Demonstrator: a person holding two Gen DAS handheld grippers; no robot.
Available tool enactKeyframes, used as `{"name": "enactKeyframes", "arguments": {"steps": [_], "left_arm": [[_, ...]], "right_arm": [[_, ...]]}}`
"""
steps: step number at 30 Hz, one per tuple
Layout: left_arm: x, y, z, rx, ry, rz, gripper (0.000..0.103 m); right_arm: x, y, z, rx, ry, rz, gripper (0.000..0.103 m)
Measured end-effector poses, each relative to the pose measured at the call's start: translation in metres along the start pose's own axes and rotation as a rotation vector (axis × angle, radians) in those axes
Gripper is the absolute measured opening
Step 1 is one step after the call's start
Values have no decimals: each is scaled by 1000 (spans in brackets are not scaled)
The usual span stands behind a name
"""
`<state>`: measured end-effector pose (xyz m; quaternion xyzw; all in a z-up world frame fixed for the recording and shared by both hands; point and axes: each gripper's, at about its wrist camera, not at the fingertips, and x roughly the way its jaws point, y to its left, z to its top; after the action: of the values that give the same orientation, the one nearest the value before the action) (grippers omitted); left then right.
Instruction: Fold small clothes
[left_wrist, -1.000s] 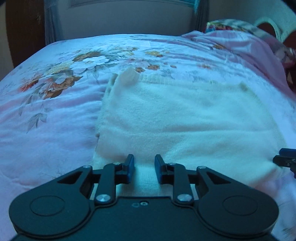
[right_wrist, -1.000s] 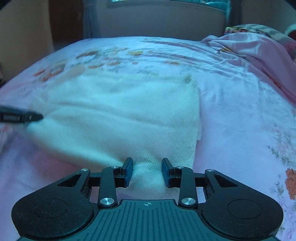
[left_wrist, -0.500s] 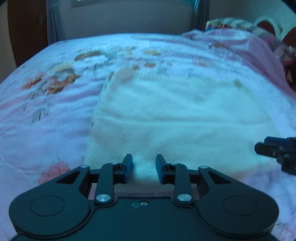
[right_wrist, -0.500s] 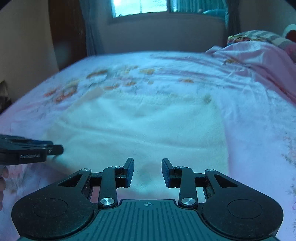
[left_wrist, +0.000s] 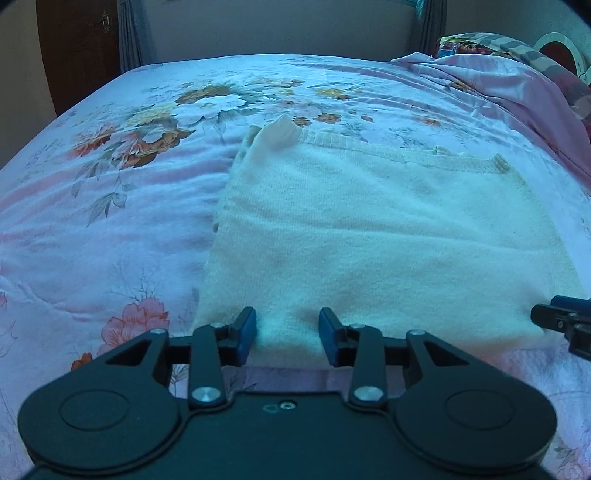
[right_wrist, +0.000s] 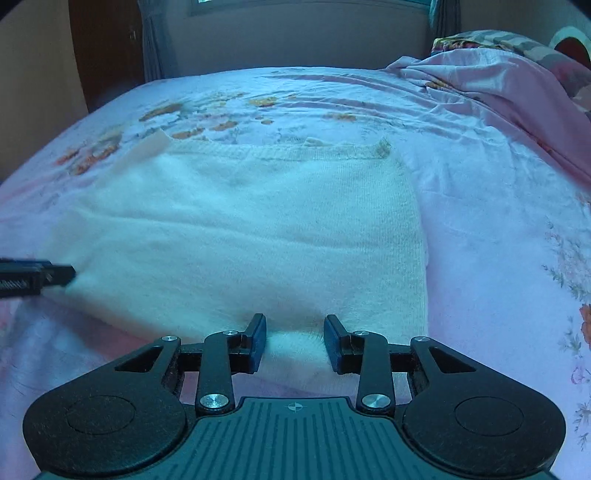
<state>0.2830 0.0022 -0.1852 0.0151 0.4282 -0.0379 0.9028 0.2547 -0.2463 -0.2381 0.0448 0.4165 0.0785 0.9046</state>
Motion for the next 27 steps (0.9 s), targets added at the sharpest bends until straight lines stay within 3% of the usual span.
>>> {"name": "enactKeyframes", "arguments": {"steps": [2,4,5,11,16,22,27], "left_arm": [[-3,0,4,-4,7,0,35],[-4,0,7,-10,10,8,37],[-4,0,9,-15,12,11,37],[-7,3,23,-20,0,21,47],[-8,8,35,-20,-41,47,65],[5,16,45,-13,-31,72,66],[11,13,58,-5,-58,36,65]], "right_arm": [[-12,-1,5,31,-32,30,36],[-21,-1,8,38,-58,48,55],[-23,0,9,37,-67,54,59],[-20,2,12,54,-68,72,60],[-12,4,22,49,-78,76,60],[3,-1,44,50,-98,50,60],[13,-7,63,13,-118,-7,60]]}}
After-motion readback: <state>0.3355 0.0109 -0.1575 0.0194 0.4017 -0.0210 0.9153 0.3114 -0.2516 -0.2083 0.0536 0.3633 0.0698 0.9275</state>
